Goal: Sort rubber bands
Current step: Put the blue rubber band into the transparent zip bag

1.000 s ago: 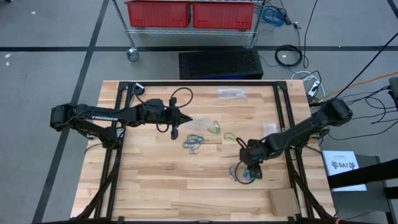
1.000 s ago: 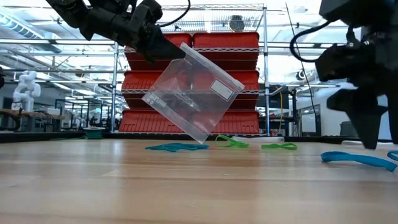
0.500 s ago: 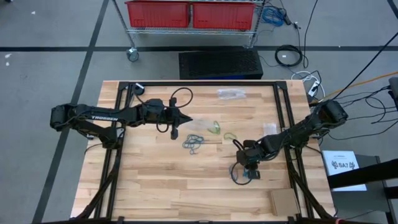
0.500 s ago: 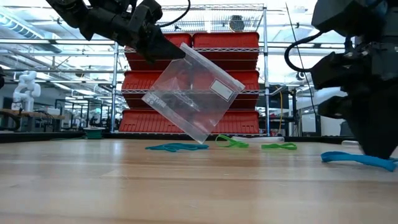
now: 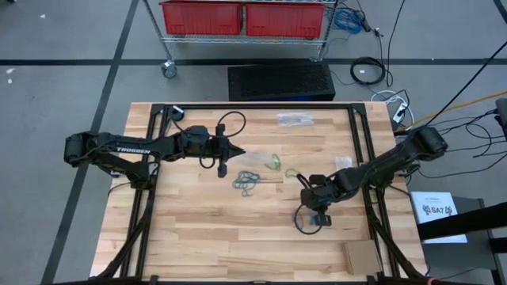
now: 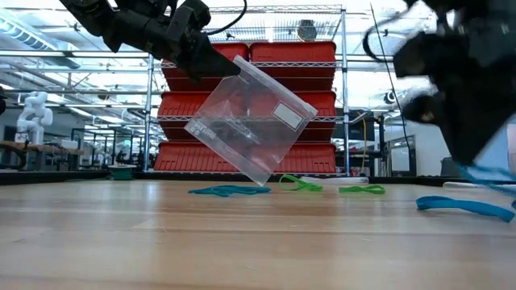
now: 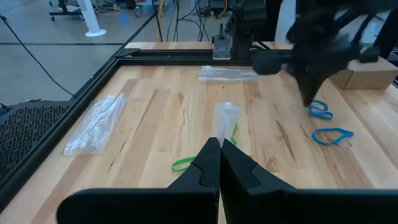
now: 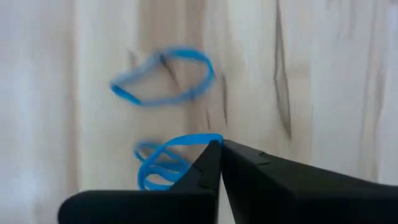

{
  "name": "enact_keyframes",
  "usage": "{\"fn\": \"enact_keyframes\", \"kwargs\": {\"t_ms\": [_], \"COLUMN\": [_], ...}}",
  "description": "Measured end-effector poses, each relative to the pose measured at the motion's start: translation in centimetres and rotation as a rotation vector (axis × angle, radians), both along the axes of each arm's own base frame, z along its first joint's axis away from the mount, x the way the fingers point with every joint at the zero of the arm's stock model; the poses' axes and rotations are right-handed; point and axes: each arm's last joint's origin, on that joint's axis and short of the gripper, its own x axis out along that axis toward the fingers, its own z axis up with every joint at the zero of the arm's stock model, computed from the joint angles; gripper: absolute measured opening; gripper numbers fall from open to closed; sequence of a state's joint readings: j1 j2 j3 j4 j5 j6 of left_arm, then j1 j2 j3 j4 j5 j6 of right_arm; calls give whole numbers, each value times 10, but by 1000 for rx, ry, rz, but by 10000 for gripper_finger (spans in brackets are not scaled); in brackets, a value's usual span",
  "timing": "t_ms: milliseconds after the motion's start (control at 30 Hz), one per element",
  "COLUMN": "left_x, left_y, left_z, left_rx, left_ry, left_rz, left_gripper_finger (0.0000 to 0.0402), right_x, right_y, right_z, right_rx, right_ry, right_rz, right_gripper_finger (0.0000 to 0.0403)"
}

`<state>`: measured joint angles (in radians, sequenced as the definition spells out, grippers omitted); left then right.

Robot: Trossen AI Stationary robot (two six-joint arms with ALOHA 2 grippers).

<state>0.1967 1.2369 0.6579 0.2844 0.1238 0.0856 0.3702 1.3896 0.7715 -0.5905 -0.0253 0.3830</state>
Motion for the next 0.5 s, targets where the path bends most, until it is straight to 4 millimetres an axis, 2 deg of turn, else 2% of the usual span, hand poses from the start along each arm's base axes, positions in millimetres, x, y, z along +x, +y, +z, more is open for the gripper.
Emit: {"fn": "enact_keyframes", "kwargs": {"t_ms": [267, 500], "left_x": [0, 0], "left_y": [0, 0], "left_z": [0, 0], "left_rx": [0, 0], "left_ry": [1, 2], "left_rz": [0, 0], "left_gripper_finger": [0, 0], "right_x": [20, 42], "right_y": [0, -20], "right_z": [46, 90], "right_rx": [-9, -237], "right_ry": [-150, -340], "right_rz": [56, 10], "right_gripper_finger": [1, 0]}}
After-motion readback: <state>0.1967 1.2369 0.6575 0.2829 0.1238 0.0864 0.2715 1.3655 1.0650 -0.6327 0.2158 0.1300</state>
